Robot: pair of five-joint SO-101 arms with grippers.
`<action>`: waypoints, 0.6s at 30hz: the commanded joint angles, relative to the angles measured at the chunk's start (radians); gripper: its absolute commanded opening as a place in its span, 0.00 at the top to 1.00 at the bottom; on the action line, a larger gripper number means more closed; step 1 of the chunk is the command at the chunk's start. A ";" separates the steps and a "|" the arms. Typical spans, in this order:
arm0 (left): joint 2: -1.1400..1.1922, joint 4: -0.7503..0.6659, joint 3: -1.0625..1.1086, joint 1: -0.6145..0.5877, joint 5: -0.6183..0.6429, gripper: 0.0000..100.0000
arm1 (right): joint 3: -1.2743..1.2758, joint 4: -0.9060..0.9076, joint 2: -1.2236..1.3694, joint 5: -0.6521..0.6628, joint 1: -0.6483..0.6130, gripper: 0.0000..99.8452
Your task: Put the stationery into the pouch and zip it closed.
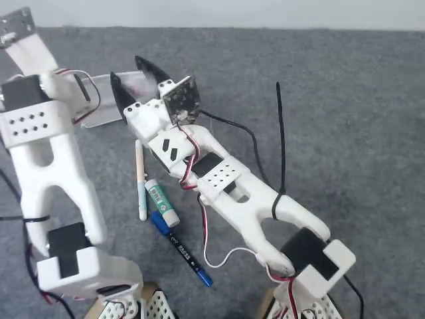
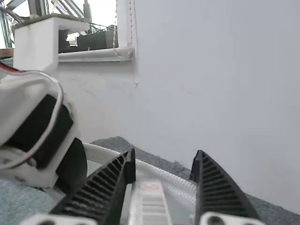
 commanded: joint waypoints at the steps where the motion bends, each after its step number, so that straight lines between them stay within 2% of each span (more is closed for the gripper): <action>1: -0.006 -0.044 0.005 -0.006 0.012 0.99 | -0.028 0.031 -0.070 -0.012 0.008 0.83; 6: -0.006 -0.064 0.024 -0.006 0.012 0.99 | 0.011 0.031 -0.139 -0.014 0.008 0.87; 13: -0.006 -0.063 0.024 -0.006 0.012 0.99 | 0.017 0.035 -0.191 -0.014 0.007 0.87; 18: -0.008 -0.063 0.024 -0.005 0.012 0.99 | 0.009 0.104 -0.191 -0.014 -0.028 0.88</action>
